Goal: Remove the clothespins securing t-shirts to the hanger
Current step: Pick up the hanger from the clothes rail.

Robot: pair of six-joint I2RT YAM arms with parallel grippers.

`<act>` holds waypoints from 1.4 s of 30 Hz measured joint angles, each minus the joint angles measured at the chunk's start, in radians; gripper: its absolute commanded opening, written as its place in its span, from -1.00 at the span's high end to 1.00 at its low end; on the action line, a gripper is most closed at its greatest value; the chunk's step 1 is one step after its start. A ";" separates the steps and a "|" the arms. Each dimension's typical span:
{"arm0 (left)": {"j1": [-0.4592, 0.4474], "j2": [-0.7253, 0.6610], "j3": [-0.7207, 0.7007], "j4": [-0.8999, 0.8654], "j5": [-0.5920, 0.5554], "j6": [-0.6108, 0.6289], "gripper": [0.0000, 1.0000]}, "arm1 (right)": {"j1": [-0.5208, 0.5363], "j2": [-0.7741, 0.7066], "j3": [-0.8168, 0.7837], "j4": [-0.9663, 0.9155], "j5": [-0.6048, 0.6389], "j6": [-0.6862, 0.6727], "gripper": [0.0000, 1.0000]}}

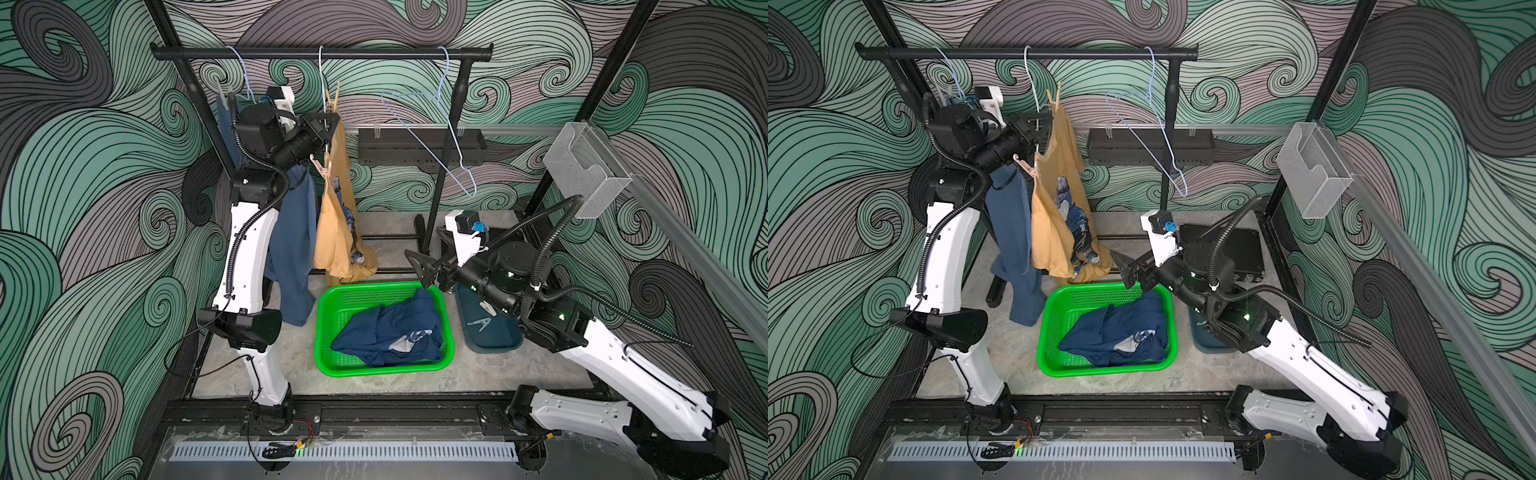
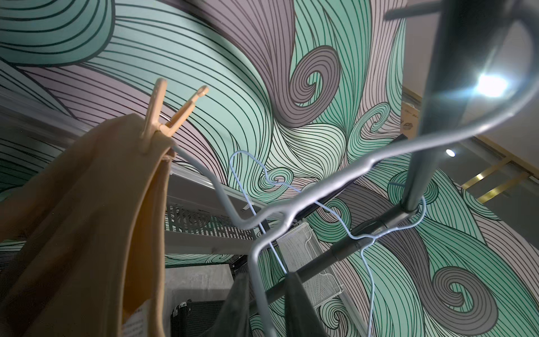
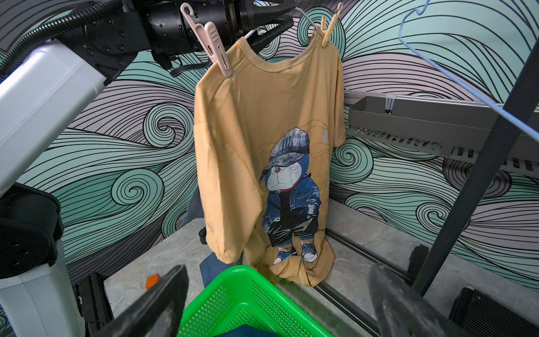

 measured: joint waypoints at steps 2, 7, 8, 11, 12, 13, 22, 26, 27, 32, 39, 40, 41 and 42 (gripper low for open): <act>0.000 0.000 0.020 -0.005 0.000 -0.008 0.90 | 0.000 0.000 0.000 0.000 0.000 0.000 -0.93; 0.000 0.003 0.055 -0.003 0.000 -0.014 0.98 | 0.000 0.000 0.000 0.000 0.000 0.000 -0.93; 0.000 0.002 0.059 -0.003 0.000 -0.014 0.98 | 0.000 0.000 0.000 0.000 0.000 0.000 -0.93; -0.003 0.003 0.065 -0.003 0.000 -0.019 0.98 | 0.000 0.000 0.000 0.000 0.000 0.000 -0.93; -0.005 0.003 0.068 -0.003 0.000 -0.022 0.98 | 0.000 0.000 0.000 0.000 0.000 0.000 -0.93; -0.009 0.005 0.075 -0.003 0.000 -0.025 0.99 | 0.000 0.000 0.000 0.000 0.000 0.000 -0.93; -0.076 -0.027 0.053 0.000 -0.019 -0.028 1.00 | 0.000 -0.018 0.000 -0.004 0.011 -0.012 -0.95; -0.103 -0.113 -0.080 0.011 -0.040 -0.024 1.00 | 0.000 -0.034 0.000 -0.013 0.021 -0.023 -0.95; -0.109 -0.137 -0.113 0.013 -0.045 -0.021 1.00 | 0.000 -0.040 0.000 -0.015 0.026 -0.024 -0.95; -0.144 -0.222 -0.200 0.018 -0.072 0.001 1.00 | 0.000 -0.064 0.000 -0.019 0.034 -0.027 -0.95; -0.188 -0.351 -0.334 0.025 -0.121 0.029 1.00 | 0.000 -0.088 -0.017 -0.024 0.040 -0.026 -0.94; -0.193 -0.368 -0.349 0.025 -0.130 0.032 1.00 | 0.000 -0.089 -0.017 -0.025 0.042 -0.026 -0.94; -0.198 -0.384 -0.363 0.024 -0.136 0.034 1.00 | 0.000 -0.092 -0.017 -0.025 0.044 -0.026 -0.94; -0.203 -0.395 -0.372 0.024 -0.142 0.038 1.00 | 0.000 -0.093 -0.017 -0.026 0.046 -0.026 -0.94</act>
